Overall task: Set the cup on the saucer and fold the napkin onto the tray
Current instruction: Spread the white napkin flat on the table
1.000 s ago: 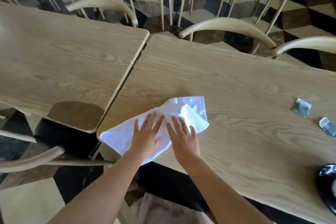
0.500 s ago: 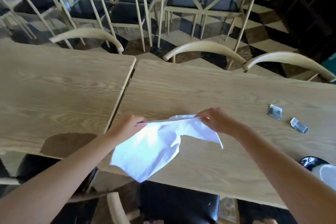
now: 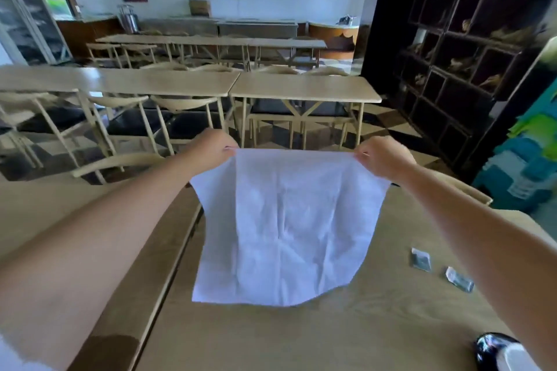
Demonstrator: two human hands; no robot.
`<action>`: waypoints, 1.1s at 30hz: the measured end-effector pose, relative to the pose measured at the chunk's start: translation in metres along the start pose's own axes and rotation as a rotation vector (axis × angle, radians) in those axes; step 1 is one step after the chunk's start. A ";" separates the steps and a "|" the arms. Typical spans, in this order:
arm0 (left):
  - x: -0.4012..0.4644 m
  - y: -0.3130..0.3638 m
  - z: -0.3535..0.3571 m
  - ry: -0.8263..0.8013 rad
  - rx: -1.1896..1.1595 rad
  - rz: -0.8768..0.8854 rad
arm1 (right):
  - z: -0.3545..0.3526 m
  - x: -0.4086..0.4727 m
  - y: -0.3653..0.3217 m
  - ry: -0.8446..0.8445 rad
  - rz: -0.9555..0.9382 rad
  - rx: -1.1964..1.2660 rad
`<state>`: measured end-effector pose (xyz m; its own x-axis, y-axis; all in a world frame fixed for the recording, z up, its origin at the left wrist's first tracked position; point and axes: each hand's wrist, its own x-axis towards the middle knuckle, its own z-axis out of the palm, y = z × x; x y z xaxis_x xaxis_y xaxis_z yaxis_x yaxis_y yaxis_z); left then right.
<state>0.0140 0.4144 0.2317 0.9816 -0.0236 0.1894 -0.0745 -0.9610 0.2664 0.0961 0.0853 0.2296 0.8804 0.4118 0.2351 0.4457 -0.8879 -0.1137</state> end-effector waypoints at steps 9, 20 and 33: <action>0.010 0.045 -0.063 0.658 0.060 0.182 | -0.087 -0.008 0.008 0.700 -0.068 0.044; -0.137 0.029 0.159 0.338 0.041 0.313 | 0.132 -0.162 0.055 0.448 -0.288 0.052; -0.255 0.005 0.354 0.002 -0.045 0.148 | 0.313 -0.299 0.087 0.048 -0.157 0.128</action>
<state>-0.1741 0.3183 -0.1498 0.9591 -0.1630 0.2316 -0.2256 -0.9340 0.2771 -0.0780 -0.0512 -0.1530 0.7913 0.5302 0.3046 0.5964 -0.7791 -0.1931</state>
